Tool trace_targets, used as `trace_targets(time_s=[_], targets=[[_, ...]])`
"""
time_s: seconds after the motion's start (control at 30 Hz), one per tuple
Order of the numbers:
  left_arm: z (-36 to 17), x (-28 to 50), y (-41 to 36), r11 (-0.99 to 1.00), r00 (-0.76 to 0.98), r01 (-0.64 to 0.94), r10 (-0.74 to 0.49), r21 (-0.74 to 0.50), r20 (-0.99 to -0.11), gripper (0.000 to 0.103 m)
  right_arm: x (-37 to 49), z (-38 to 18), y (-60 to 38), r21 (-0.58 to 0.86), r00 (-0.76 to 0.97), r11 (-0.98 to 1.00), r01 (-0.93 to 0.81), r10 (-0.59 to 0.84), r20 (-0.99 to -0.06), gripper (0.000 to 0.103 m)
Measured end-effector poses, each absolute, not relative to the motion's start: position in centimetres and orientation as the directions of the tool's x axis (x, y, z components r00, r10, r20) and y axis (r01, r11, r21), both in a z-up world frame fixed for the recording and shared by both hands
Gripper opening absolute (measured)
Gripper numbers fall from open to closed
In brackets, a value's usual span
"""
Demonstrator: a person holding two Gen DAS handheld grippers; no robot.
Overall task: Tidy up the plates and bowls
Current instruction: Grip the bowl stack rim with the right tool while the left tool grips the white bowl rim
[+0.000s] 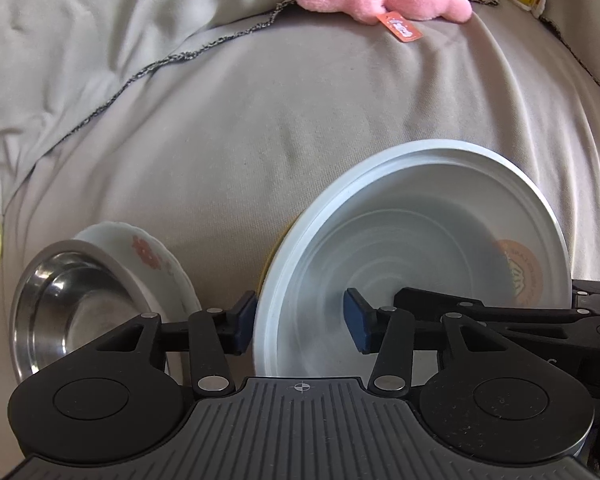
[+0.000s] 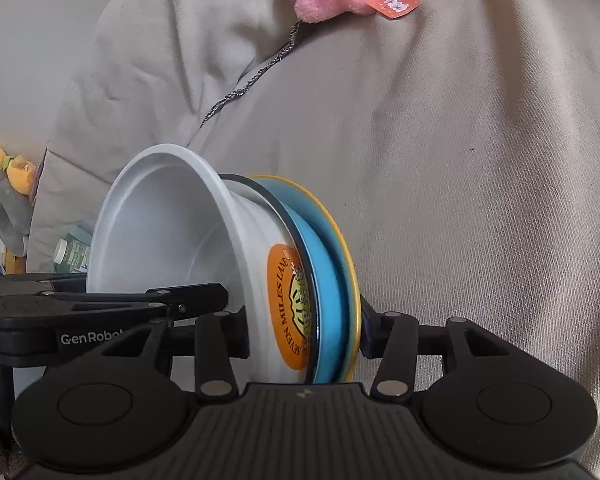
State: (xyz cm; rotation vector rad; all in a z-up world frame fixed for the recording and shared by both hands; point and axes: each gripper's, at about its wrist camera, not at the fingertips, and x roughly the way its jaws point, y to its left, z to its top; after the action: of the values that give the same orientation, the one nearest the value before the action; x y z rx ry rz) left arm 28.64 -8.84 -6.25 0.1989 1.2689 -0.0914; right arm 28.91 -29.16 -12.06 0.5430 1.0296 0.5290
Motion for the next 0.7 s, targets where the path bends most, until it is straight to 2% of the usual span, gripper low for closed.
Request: trace_targets(time_s=[0.1, 0.27, 0.4, 0.7], targets=[[-6.2, 28.5, -8.7, 0.978, 0.3, 0.189, 0.033, 0.094, -0.953, 0.049, 28.7, -11.9, -28.8, 0.622, 0.427, 0.763, -0.176, 0.629, -0.65, 0.047], [-6.2, 28.1, -8.6, 0.976, 0.316, 0.194, 0.029, 0.095, -0.948, 0.047, 27.5, -11.9, -29.1, 0.611, 0.441, 0.783, -0.117, 0.592, -0.674, 0.046], [-6.3, 27.9, -8.7, 0.97, 0.314, 0.22, 0.033, 0.107, -0.949, 0.05, 28.2, -13.0, -28.8, 0.672, 0.395, 0.737, -0.076, 0.641, -0.658, 0.048], [-5.8, 28.1, -9.1, 0.973, 0.294, 0.199, 0.054, 0.117, -0.954, 0.047, 27.8, -13.3, -29.1, 0.697, 0.397, 0.708, -0.113, 0.675, -0.622, 0.052]])
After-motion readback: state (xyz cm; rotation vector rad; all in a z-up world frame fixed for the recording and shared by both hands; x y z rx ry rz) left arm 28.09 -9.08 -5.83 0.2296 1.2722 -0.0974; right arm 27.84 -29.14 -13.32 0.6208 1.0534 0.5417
